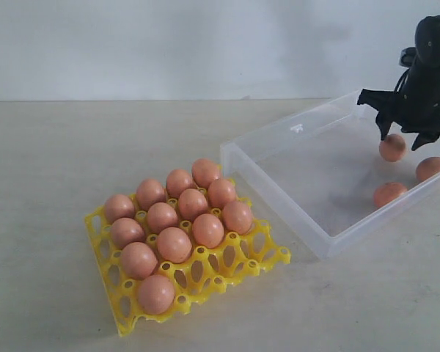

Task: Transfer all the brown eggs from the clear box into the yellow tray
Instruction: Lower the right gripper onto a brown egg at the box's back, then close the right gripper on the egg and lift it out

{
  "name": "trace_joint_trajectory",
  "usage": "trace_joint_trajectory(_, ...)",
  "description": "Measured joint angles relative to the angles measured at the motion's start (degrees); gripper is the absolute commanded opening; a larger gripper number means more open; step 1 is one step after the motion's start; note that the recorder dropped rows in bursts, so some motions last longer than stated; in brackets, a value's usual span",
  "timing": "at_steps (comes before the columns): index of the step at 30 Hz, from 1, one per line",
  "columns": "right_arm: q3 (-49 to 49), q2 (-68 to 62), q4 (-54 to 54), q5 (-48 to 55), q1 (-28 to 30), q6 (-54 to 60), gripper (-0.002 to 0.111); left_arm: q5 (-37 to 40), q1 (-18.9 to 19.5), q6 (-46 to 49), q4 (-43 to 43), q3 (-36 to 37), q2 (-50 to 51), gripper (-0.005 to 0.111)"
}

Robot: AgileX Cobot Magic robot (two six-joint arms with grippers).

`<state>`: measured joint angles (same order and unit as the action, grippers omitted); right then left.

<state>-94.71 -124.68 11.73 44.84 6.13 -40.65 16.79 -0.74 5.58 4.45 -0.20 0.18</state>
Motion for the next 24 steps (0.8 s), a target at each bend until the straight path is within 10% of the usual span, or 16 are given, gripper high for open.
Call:
trace_joint_trajectory(13,-0.5,-4.6,1.1,-6.9,0.1,-5.0,0.046,0.0,0.0,0.0,0.0,0.0,0.0,0.004)
trace_joint_trajectory(15,-0.6,-5.8,1.4,-6.7,0.1,-4.4,0.040,0.0,0.0,0.0,0.0,0.0,0.0,0.004)
trace_joint_trajectory(18,-0.6,-5.7,1.4,-6.7,0.1,-1.4,0.000,0.0,0.0,0.0,0.0,0.0,0.0,0.004)
trace_joint_trajectory(24,-0.6,-5.6,1.4,-5.0,0.1,6.0,0.000,0.0,0.0,0.0,0.0,0.0,0.0,0.004)
